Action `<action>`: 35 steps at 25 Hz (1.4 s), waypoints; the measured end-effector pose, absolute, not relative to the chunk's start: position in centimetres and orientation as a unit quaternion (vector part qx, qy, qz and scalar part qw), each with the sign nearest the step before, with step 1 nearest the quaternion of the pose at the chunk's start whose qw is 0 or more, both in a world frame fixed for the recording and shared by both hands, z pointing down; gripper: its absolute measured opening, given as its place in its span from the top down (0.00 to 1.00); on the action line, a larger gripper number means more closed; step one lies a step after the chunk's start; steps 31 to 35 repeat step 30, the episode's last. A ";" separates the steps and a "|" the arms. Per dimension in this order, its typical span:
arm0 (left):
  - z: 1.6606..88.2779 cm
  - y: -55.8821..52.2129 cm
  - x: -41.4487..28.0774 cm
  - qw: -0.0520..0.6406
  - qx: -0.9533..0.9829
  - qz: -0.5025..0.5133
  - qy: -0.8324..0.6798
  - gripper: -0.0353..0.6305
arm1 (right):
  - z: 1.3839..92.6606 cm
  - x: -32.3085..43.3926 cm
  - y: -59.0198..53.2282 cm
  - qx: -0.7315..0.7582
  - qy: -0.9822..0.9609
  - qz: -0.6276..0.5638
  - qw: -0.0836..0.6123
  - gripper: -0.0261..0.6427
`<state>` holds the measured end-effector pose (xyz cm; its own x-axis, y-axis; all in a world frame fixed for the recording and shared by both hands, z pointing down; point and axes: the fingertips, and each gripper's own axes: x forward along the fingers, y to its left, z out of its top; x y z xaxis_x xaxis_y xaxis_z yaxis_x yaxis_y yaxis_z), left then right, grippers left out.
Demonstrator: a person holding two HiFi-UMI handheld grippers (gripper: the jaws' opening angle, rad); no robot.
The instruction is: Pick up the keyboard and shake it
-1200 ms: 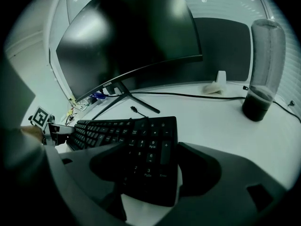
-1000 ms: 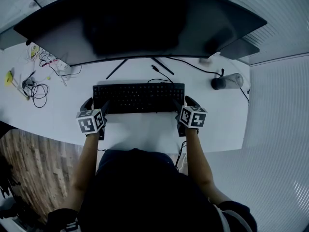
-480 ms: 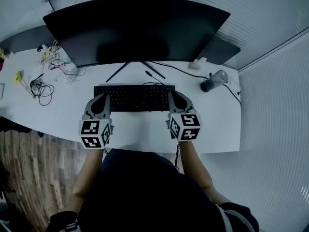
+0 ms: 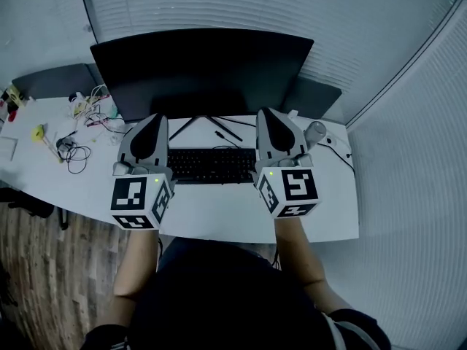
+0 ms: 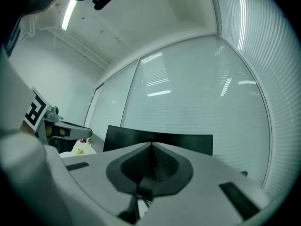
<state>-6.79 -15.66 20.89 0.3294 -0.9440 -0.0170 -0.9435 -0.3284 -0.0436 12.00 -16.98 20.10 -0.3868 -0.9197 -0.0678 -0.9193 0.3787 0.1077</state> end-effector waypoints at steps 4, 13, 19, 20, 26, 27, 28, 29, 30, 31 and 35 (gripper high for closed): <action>18.9 -14.2 -6.5 0.036 -0.810 0.013 0.585 0.91 | 18.0 11.9 -15.4 0.555 -0.827 -0.091 -0.008 0.92; 19.4 -12.5 -6.6 0.035 -0.813 0.008 0.581 0.91 | 19.0 10.9 -14.0 0.548 -0.833 -0.080 -0.010 0.92; 20.4 -12.3 -6.0 0.033 -0.814 0.011 0.580 0.91 | 20.0 11.7 -14.2 0.549 -0.832 -0.074 -0.016 0.92; 20.6 -12.3 -5.9 0.033 -0.814 0.011 0.580 0.91 | 20.3 11.8 -14.2 0.549 -0.833 -0.073 -0.017 0.92; 20.8 -13.2 -6.1 0.023 -0.812 0.009 0.583 0.91 | 20.4 12.1 -15.0 0.549 -0.833 -0.068 -0.011 0.92; 20.7 -13.3 -6.0 0.022 -0.813 0.009 0.582 0.91 | 20.3 12.2 -15.2 0.551 -0.832 -0.067 -0.011 0.92; 20.6 -13.5 -5.9 0.022 -0.813 0.008 0.581 0.91 | 20.1 12.4 -15.3 0.552 -0.831 -0.067 -0.011 0.92; 20.5 -13.7 -5.7 0.021 -0.814 0.008 0.581 0.91 | 20.0 12.7 -15.5 0.554 -0.830 -0.067 -0.011 0.92; 20.4 -13.8 -5.6 0.021 -0.814 0.007 0.580 0.91 | 19.9 12.9 -15.7 0.555 -0.829 -0.066 -0.011 0.92; 20.4 -13.8 -5.6 0.021 -0.814 0.007 0.580 0.91 | 19.9 12.9 -15.7 0.555 -0.829 -0.066 -0.011 0.92; 20.4 -13.8 -5.6 0.021 -0.814 0.007 0.580 0.91 | 19.9 12.9 -15.7 0.555 -0.829 -0.066 -0.011 0.92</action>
